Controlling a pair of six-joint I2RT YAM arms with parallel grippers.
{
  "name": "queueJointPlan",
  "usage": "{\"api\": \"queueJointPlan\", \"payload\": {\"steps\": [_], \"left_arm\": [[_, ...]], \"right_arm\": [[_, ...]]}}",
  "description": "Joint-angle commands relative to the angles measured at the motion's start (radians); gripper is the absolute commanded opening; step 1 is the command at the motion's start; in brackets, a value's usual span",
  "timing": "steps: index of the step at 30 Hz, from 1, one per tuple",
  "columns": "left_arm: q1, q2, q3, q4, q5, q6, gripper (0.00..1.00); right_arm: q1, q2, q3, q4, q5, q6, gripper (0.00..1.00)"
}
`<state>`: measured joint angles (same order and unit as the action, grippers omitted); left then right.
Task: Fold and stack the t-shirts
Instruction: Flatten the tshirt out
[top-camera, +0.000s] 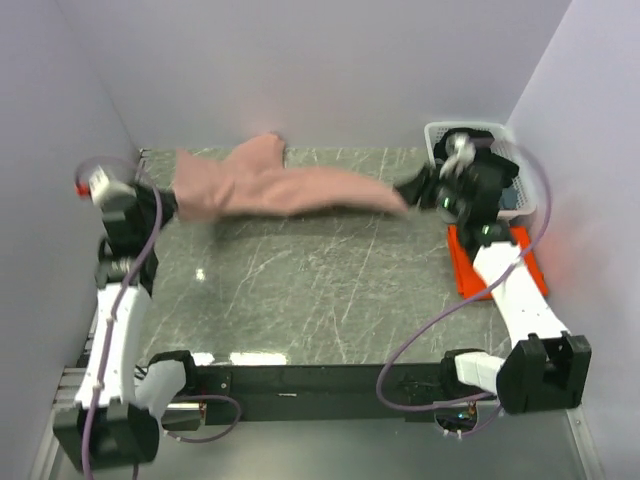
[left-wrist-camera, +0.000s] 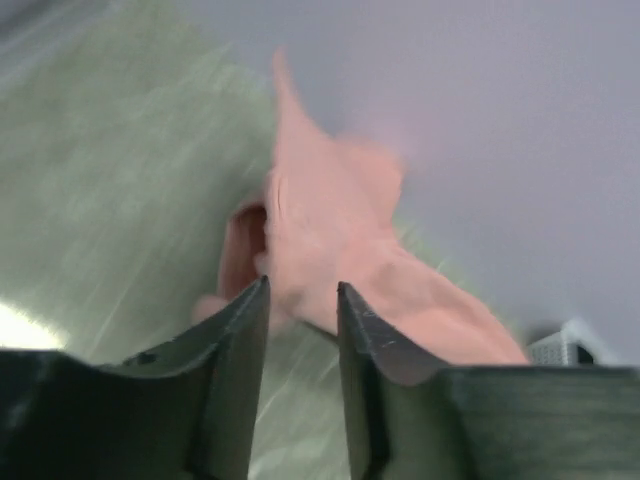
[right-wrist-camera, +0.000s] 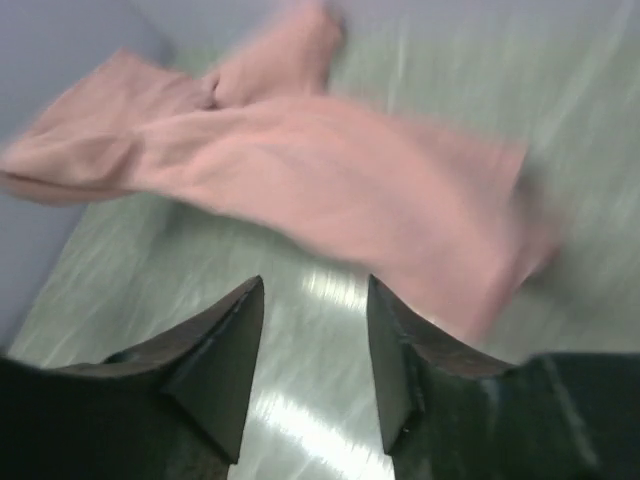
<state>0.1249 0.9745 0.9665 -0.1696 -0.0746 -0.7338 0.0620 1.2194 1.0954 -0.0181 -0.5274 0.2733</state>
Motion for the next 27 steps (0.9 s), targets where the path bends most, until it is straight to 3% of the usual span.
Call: {"api": "queueJointPlan", "payload": {"steps": [1,5,9,14,17,27], "left_arm": [[0.001,-0.184,-0.242,-0.132,-0.086,-0.128,0.45],[-0.004,-0.286,-0.331,-0.292,-0.136,-0.135,0.74],[-0.004,-0.315,-0.325,-0.32,-0.128,-0.046,0.82],[-0.004,-0.139,-0.214,-0.266,-0.039,0.045,0.83],[-0.004,0.141,-0.082,-0.274,-0.028,0.071,0.82],[-0.004,0.762,0.469,-0.304,-0.122,0.053,0.58]], "right_arm": [[0.021,-0.179,-0.306,0.138,-0.048,0.216,0.54],[0.099,-0.362,-0.506,0.023,0.009,0.227,0.56],[0.147,-0.477,-0.609,-0.075,0.047,0.207,0.57],[0.231,-0.448,-0.591,-0.151,0.13,0.162,0.57],[0.262,-0.405,-0.571,-0.143,0.141,0.164,0.57],[0.352,-0.324,-0.543,-0.135,0.152,0.129,0.56]]}}
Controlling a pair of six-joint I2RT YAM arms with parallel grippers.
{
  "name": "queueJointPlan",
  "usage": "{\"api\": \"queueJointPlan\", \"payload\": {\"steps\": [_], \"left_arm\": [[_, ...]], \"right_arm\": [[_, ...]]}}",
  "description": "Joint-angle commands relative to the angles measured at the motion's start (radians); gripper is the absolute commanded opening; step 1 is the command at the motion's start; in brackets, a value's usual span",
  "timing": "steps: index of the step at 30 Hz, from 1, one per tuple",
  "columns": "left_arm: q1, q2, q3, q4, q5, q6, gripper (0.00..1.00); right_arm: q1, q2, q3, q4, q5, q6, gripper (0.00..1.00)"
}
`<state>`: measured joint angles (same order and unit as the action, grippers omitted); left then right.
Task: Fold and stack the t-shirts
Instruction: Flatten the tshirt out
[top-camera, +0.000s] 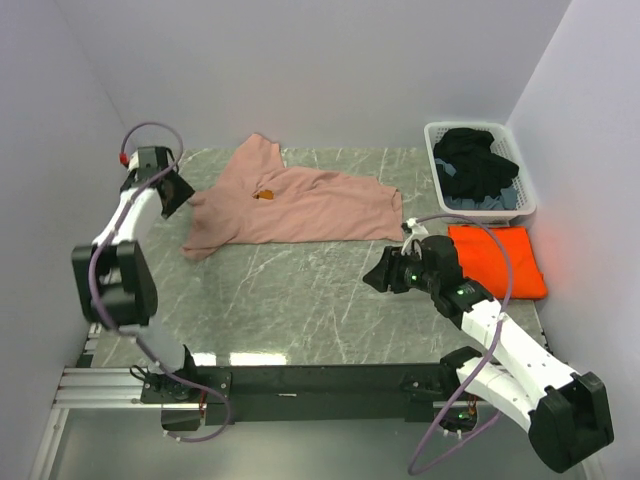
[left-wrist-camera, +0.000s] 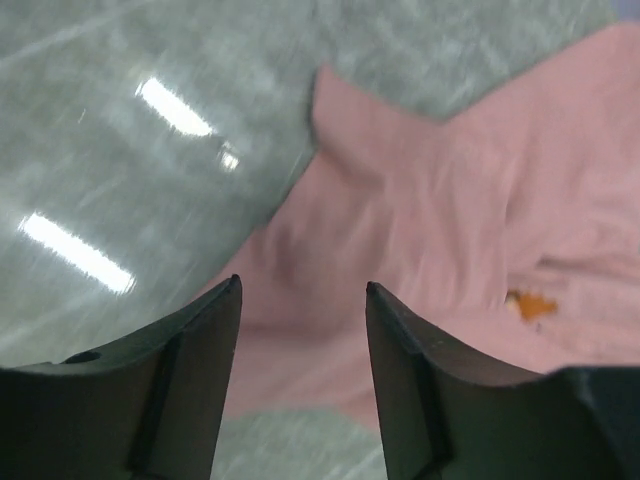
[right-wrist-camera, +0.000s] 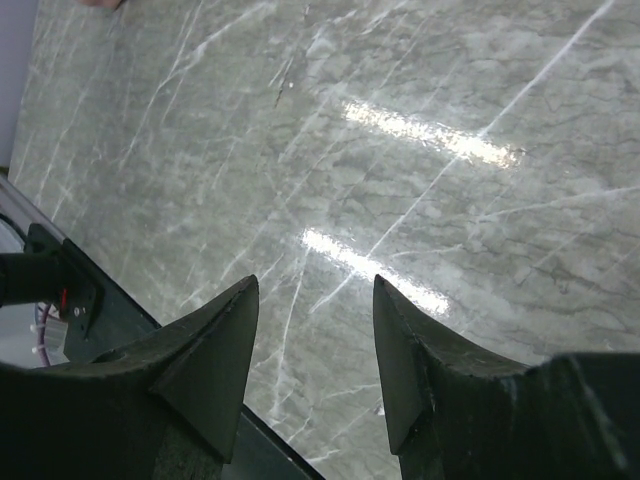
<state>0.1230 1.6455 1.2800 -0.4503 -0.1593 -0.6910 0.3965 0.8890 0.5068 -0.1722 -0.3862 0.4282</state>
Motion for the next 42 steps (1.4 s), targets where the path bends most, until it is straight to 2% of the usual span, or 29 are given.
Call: {"api": "queueJointPlan", "payload": {"steps": [1,6,13,16,24,29,33,36,38,42], "left_arm": [[0.0,0.126,0.191,-0.033,-0.046,0.007,0.57],[0.0,0.341,0.389,-0.094,-0.066,0.008,0.58],[0.0,0.47,0.456,-0.094,-0.049,-0.001,0.62],[0.001,0.5,0.466,-0.08,-0.06,0.01,0.57],[0.013,0.589,0.501,-0.059,-0.069,0.036,0.55],[0.015,0.646,0.544,-0.045,-0.045,0.064,0.5],[0.017,0.681,0.561,-0.042,-0.01,0.076,0.37],[0.017,0.683,0.549,-0.025,0.01,0.093,0.22],[0.015,0.657,0.533,0.005,0.027,0.128,0.01],[0.015,0.588,0.535,0.03,0.078,0.195,0.01]], "right_arm": [[0.021,0.007,0.045,0.02,0.0,-0.025,0.56],[0.022,-0.004,0.045,0.022,-0.013,-0.028,0.56],[0.022,-0.018,0.047,-0.012,0.021,-0.048,0.56],[0.022,-0.024,0.038,-0.009,0.024,-0.045,0.56],[0.022,-0.024,0.038,-0.013,0.024,-0.045,0.56],[0.022,-0.036,0.041,-0.029,0.035,-0.048,0.56],[0.022,-0.039,0.044,-0.036,0.046,-0.049,0.56],[0.024,-0.039,0.047,-0.041,0.058,-0.049,0.56],[0.022,-0.03,0.065,-0.058,0.082,-0.051,0.56],[0.022,-0.013,0.094,-0.082,0.157,-0.046,0.56]]}}
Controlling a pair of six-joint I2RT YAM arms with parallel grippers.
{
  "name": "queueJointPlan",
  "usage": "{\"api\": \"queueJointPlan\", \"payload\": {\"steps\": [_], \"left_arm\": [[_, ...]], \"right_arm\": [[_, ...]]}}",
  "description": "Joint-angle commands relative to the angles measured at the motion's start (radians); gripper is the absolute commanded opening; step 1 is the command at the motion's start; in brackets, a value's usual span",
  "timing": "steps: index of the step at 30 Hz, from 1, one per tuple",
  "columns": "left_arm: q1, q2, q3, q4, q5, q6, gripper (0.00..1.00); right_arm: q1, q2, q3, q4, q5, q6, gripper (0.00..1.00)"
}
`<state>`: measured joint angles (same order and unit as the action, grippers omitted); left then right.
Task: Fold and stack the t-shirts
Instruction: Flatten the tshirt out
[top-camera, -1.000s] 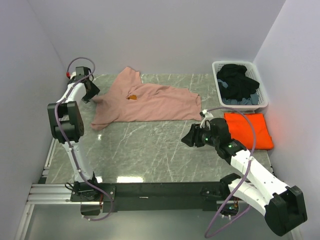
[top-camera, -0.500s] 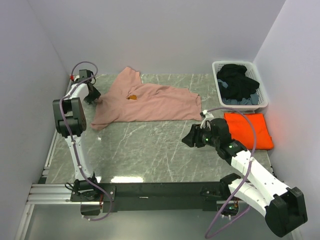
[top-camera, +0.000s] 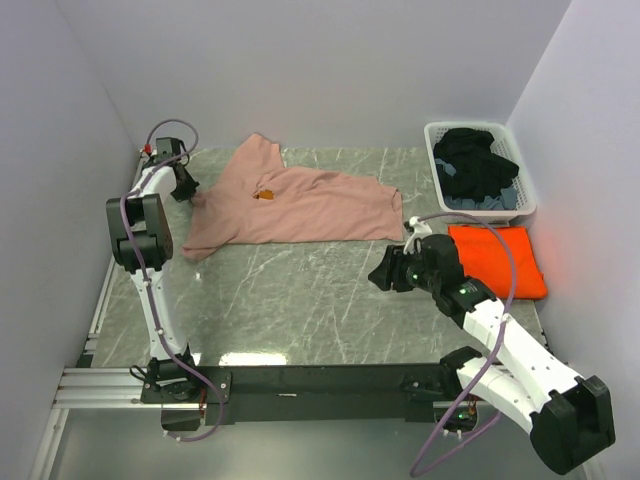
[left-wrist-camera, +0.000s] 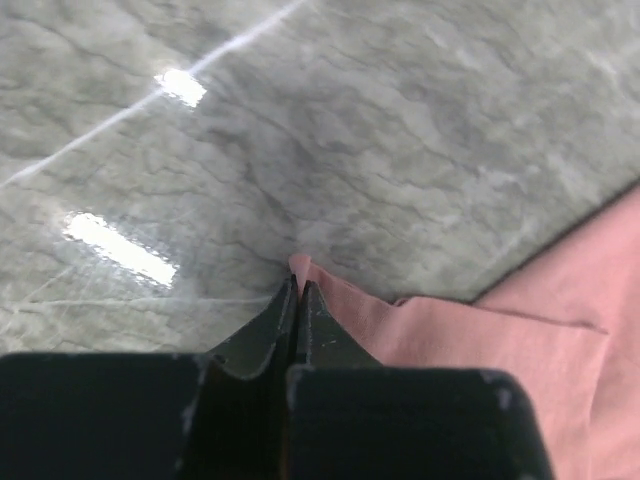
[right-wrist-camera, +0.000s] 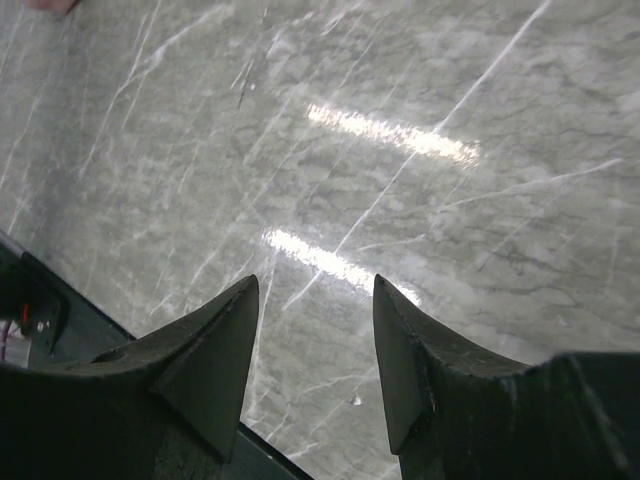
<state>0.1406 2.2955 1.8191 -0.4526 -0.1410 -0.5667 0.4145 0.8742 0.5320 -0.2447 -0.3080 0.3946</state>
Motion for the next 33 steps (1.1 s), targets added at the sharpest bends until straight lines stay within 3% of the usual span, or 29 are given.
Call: {"api": "queueJointPlan", "payload": {"steps": [1,6,9,14,21,28,33], "left_arm": [[-0.003,-0.115,-0.009,0.035,0.07,0.083,0.01],[-0.006,-0.353,-0.084,0.046,0.15,0.097,0.01],[-0.006,-0.551,-0.203,0.035,0.217,0.079,0.01],[-0.007,-0.945,-0.496,0.034,0.302,0.045,0.01],[-0.006,-1.489,-0.872,0.02,0.279,0.048,0.01],[-0.009,-1.699,-1.227,0.043,0.386,-0.106,0.01],[-0.01,-1.691,-1.275,0.058,0.368,-0.104,0.01]], "right_arm": [[0.004,0.009,0.089,-0.027,0.099,-0.002,0.56],[0.003,0.014,0.151,-0.054,0.182,0.004,0.56],[0.003,0.022,0.186,-0.064,0.242,0.013,0.56],[-0.005,0.077,0.249,-0.056,0.305,0.01,0.56],[-0.121,0.227,0.307,0.056,0.196,0.001,0.56],[-0.195,0.546,0.505,0.157,0.024,-0.089,0.54],[-0.2,0.779,0.696,0.17,-0.025,-0.178,0.5]]}}
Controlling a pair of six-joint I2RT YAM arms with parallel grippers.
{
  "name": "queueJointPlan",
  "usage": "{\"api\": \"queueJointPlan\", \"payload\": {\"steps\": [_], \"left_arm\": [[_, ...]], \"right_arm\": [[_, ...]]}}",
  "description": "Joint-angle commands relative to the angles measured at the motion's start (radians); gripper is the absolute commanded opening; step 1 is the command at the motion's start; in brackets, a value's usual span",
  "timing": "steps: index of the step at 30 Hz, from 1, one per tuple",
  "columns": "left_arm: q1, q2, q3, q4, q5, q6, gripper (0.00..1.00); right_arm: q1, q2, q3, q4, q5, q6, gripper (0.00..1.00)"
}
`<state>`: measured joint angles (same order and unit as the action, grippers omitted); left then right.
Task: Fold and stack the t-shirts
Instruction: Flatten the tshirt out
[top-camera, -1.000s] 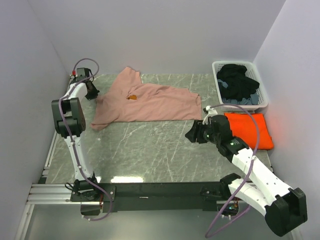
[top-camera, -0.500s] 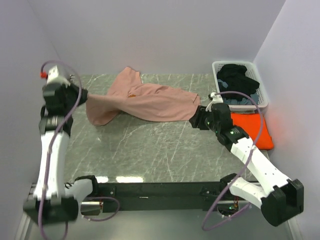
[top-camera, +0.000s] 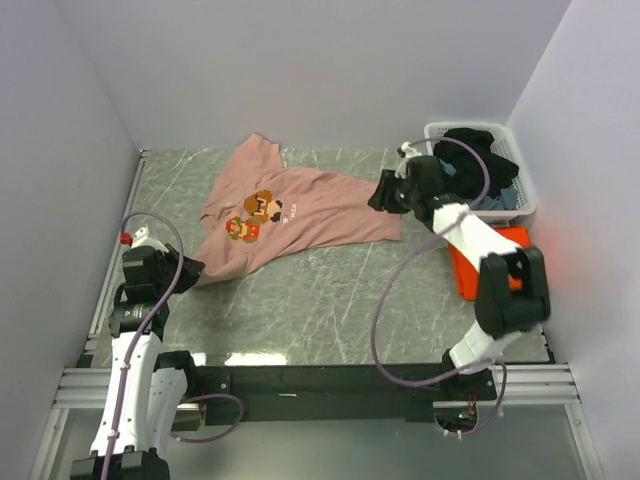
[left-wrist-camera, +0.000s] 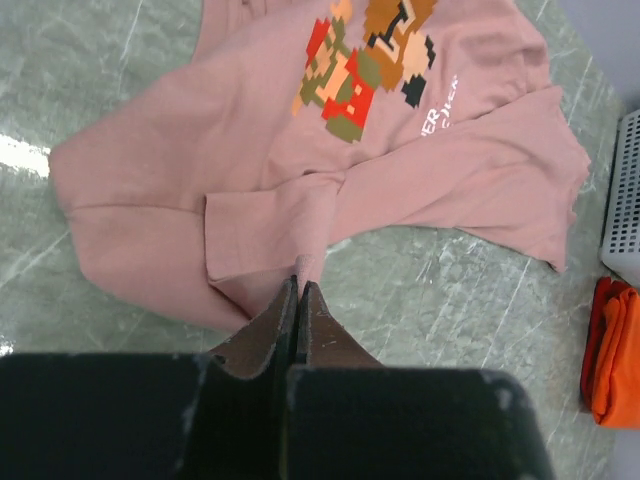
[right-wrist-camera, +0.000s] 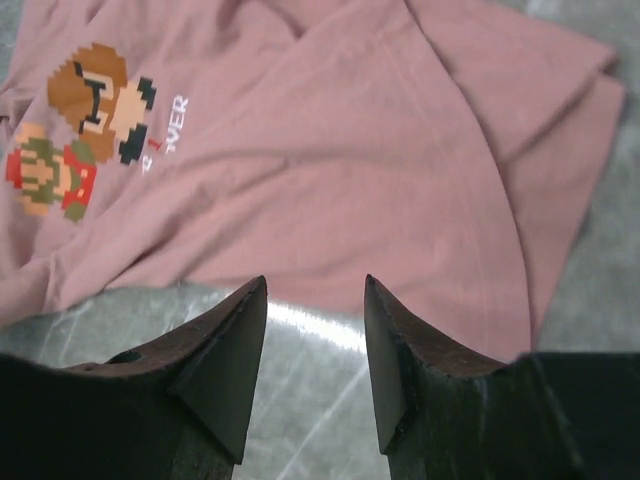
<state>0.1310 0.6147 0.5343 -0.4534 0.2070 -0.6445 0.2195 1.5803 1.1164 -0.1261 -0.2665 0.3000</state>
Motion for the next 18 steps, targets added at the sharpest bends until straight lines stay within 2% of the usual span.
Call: {"api": "queueJointPlan", "payload": {"steps": [1,9,16,18], "left_arm": [[0.001,-0.006,0.013,0.064,0.019,-0.012,0.01],[-0.001,0.072,0.015,0.097,0.0,0.026,0.01],[0.004,0.115,0.018,0.108,0.019,0.035,0.01],[0.001,0.118,0.02,0.105,0.017,0.039,0.01]], "right_arm": [[-0.003,0.155,0.149,0.045,-0.088,-0.09,0.5],[-0.025,0.547,0.572,-0.053,-0.166,-0.11,0.5],[-0.049,0.721,0.781,-0.112,-0.155,-0.087,0.52],[-0.06,0.769,0.838,-0.13,-0.2,-0.072,0.52]]}}
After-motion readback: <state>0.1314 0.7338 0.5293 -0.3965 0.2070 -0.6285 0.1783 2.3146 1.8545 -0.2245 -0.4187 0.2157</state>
